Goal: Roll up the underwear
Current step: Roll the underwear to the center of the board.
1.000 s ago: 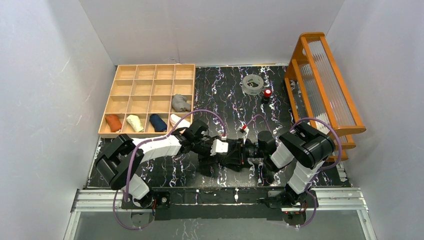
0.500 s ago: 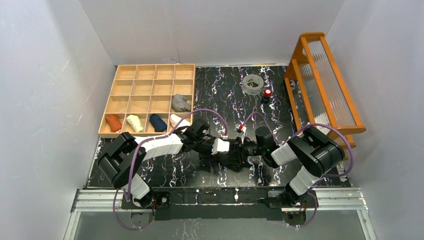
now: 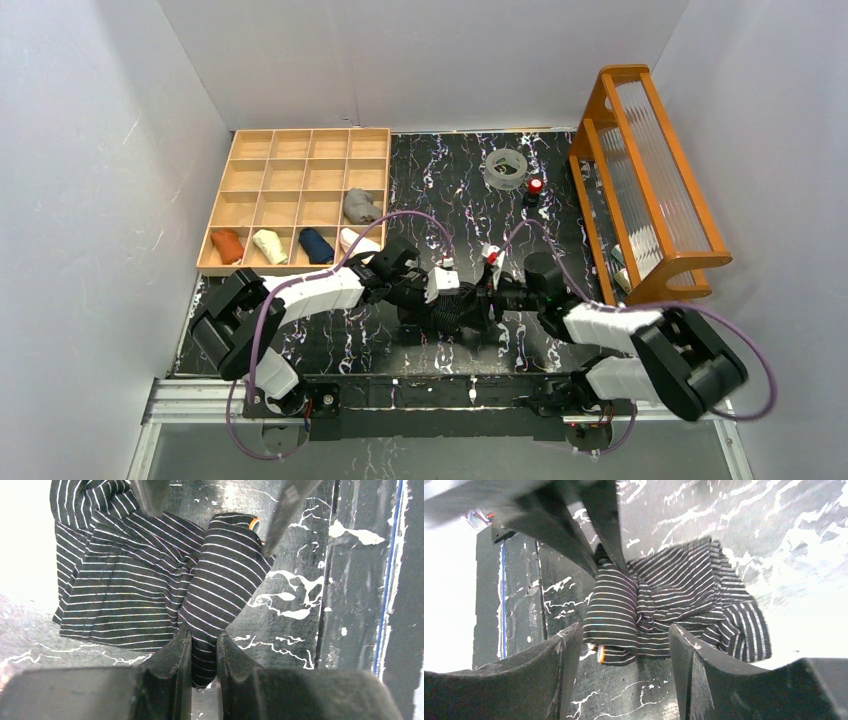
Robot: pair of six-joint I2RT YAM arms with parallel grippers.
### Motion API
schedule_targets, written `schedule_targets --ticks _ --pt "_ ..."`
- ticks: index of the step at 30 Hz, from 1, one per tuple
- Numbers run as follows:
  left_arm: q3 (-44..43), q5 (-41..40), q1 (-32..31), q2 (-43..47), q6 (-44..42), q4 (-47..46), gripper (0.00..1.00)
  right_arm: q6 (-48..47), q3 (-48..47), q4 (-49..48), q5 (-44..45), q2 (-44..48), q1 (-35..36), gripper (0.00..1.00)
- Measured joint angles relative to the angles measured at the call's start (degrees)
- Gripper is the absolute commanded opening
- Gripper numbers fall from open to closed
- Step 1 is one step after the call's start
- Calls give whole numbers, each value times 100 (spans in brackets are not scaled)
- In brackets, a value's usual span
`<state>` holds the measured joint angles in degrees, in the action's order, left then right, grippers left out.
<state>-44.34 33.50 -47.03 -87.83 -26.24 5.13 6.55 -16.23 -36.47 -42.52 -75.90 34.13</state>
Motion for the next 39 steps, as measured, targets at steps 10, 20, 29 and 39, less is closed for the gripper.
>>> schedule_targets --ticks 10,20,29,39 --pt "-2 -63 -7 -2 885 94 0 -1012 442 -44 481 1255 348 68" --pt "-155 168 -4 -313 1130 92 0 -1668 437 -343 1266 529 1539 63" --pt "-317 367 -2 -529 1193 140 0 -1810 442 -452 1606 341 1600 38" --pt "-459 492 9 -651 1060 310 21 -791 870 -1447 1880 138 1600 4"
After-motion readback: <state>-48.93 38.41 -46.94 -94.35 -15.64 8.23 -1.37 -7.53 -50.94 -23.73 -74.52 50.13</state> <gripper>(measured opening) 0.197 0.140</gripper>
